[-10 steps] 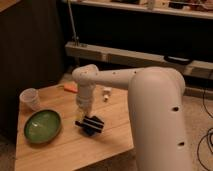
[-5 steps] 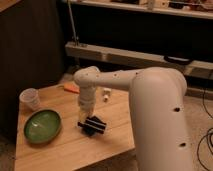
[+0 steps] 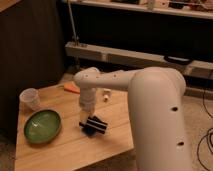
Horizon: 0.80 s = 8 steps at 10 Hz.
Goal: Place the eraser on the white sponge
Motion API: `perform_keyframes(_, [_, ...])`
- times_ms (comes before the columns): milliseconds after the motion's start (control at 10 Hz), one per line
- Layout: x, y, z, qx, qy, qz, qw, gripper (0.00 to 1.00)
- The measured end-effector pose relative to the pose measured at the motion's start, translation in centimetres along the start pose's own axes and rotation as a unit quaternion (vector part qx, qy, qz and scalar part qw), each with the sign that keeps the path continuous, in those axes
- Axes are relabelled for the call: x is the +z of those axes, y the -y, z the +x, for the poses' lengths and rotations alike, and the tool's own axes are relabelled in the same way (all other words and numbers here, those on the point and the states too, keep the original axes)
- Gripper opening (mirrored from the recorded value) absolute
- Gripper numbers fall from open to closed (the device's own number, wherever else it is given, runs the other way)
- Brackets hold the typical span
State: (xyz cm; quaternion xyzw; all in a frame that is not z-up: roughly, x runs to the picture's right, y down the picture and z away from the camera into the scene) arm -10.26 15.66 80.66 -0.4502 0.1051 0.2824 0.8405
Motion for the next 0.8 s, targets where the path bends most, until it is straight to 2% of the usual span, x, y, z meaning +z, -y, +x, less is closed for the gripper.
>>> perform_keyframes(200, [0.02,-0.04,-0.25,-0.001,-0.005,0.007,1.0000,0.77])
perform_keyframes(300, [0.13,0.19,-0.11,0.005,-0.006,0.012,0.9999,0.80])
perform_keyframes(400, [0.20,0.25,-0.04,0.012,-0.004,0.013,0.9998,0.80])
perform_keyframes(700, [-0.32,0.35,0.56,0.035,0.029,-0.006,0.9989,0.80])
perform_keyframes(800, [-0.33,0.39,0.61,0.037,0.031,-0.007,0.9988,0.80])
